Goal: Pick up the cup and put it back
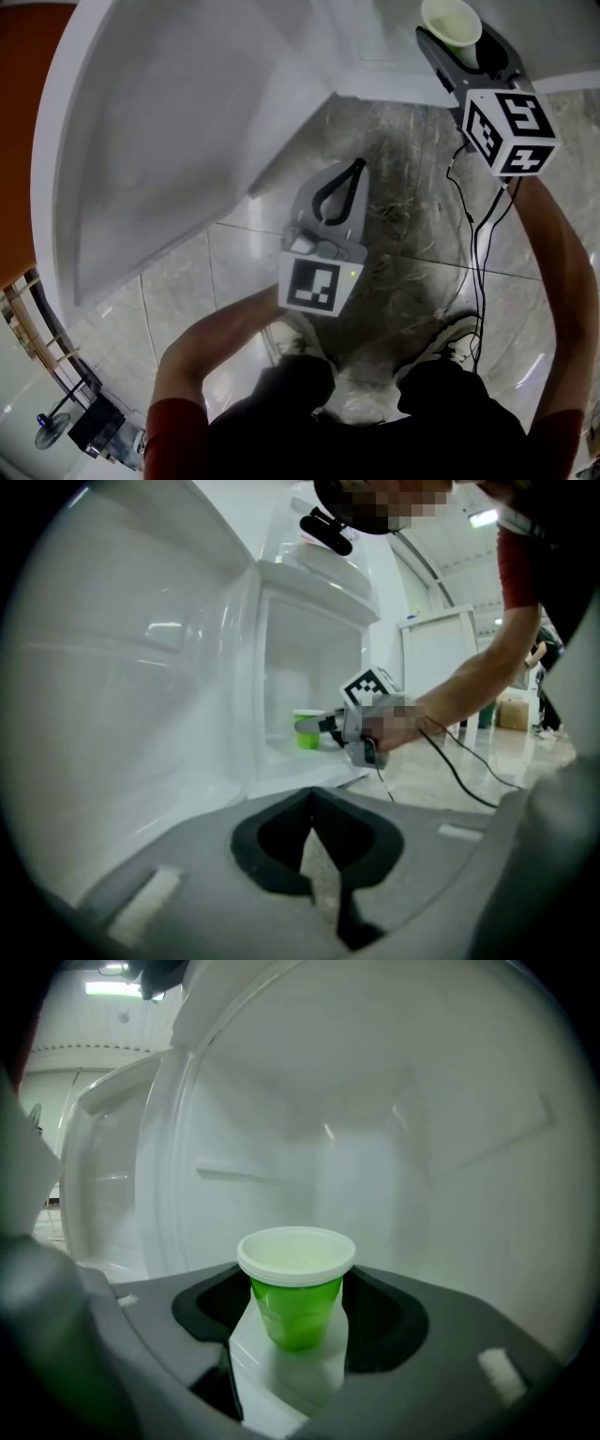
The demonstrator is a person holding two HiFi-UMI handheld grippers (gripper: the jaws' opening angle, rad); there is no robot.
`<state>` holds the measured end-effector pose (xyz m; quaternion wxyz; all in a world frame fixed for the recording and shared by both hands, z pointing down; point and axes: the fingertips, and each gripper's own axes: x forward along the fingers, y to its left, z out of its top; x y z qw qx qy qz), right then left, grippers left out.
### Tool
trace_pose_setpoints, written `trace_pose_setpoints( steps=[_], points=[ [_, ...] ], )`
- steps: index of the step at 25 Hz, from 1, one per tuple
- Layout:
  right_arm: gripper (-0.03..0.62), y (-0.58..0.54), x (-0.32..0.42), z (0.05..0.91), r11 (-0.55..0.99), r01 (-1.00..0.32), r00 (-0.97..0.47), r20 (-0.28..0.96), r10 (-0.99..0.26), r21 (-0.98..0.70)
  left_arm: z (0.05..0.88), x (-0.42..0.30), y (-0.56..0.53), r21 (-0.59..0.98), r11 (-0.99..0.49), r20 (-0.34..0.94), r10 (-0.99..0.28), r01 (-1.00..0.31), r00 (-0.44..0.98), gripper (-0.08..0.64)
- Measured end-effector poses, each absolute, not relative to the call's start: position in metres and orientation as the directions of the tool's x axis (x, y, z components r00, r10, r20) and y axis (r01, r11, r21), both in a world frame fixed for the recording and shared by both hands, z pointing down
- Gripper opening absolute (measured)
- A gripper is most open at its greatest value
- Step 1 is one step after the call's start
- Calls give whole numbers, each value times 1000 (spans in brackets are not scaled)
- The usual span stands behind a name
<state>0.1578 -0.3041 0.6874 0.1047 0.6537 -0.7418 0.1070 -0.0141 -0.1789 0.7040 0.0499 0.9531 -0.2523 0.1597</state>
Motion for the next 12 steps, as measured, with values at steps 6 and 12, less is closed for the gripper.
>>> trace_pose_setpoints(
  steps=[6, 12],
  points=[
    [307, -303, 155, 689, 117, -993, -105, 291, -951, 24, 706, -15, -179, 23, -864, 335, -468, -503, 818, 2],
    [310, -304, 150, 695, 139, -989, -117, 328, -937, 46, 710, -15, -175, 30, -863, 339, -466, -504, 817, 2]
  ],
)
